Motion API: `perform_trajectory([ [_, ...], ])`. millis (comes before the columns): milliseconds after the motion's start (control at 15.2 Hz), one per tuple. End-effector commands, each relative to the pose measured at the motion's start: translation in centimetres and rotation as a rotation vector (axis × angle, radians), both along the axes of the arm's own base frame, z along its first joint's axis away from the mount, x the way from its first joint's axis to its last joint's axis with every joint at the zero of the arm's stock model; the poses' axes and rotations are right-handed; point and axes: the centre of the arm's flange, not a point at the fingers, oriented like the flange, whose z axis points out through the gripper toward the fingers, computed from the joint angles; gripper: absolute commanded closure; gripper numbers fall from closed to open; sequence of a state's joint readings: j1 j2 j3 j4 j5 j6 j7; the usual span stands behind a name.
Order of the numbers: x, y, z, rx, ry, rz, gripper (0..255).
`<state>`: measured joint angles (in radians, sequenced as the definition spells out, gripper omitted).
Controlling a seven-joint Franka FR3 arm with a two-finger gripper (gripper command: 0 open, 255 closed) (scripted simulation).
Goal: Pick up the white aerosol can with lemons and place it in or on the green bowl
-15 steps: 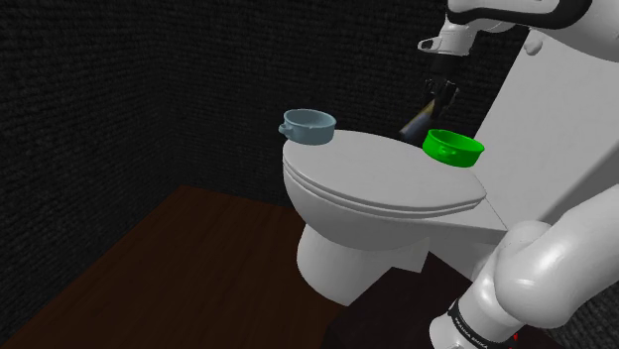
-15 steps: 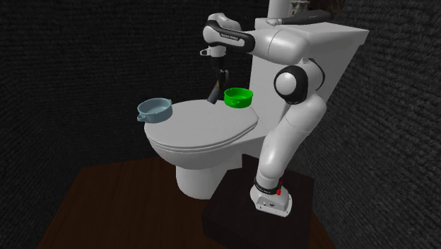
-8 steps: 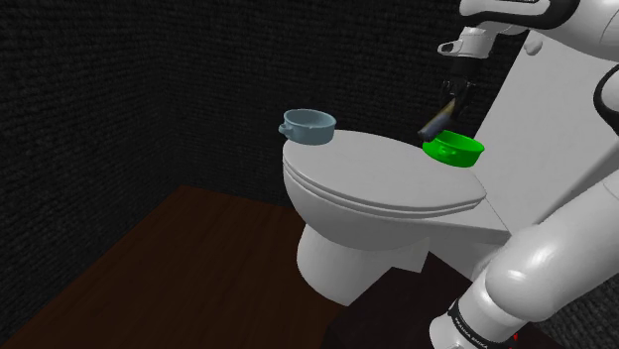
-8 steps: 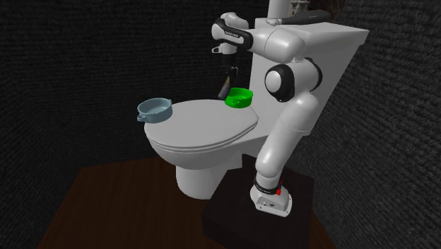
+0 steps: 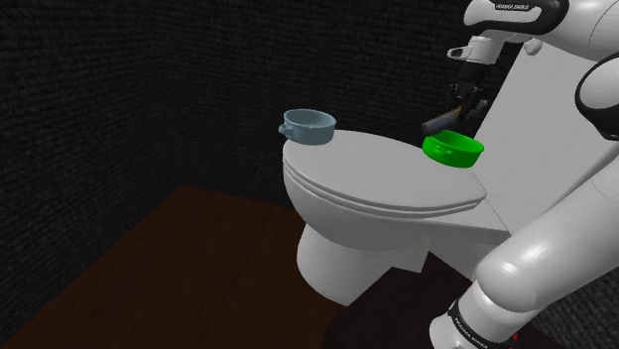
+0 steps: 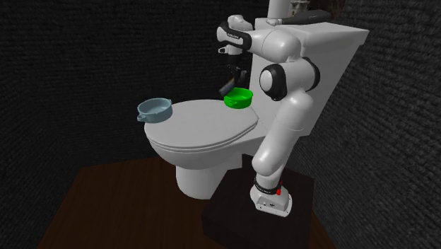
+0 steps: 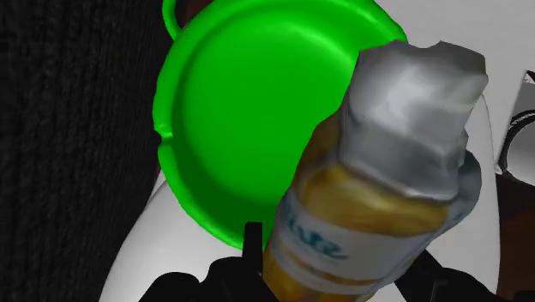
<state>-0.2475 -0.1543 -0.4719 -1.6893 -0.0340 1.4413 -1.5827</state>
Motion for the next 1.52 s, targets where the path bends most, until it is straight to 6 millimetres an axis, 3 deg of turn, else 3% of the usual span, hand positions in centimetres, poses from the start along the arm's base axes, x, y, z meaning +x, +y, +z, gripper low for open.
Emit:
perform_trajectory([
  [0, -2.9, -3.0, -1.5, 0.014, 0.003, -0.082, 255],
  [462, -2.9, -3.0, -5.0, 0.014, 0.003, -0.082, 255],
  [924, -2.9, -3.0, -5.0, 0.014, 0.003, -0.082, 255],
  [990, -2.7, -3.0, -5.0, 0.014, 0.003, -0.082, 0],
  [1254, -2.1, -3.2, -5.4, 0.014, 0.003, -0.082, 0],
  [1320, -2.9, -3.0, -5.0, 0.014, 0.003, -0.082, 0],
  [1452, -2.8, -3.3, -2.4, 0.014, 0.003, -0.082, 0],
])
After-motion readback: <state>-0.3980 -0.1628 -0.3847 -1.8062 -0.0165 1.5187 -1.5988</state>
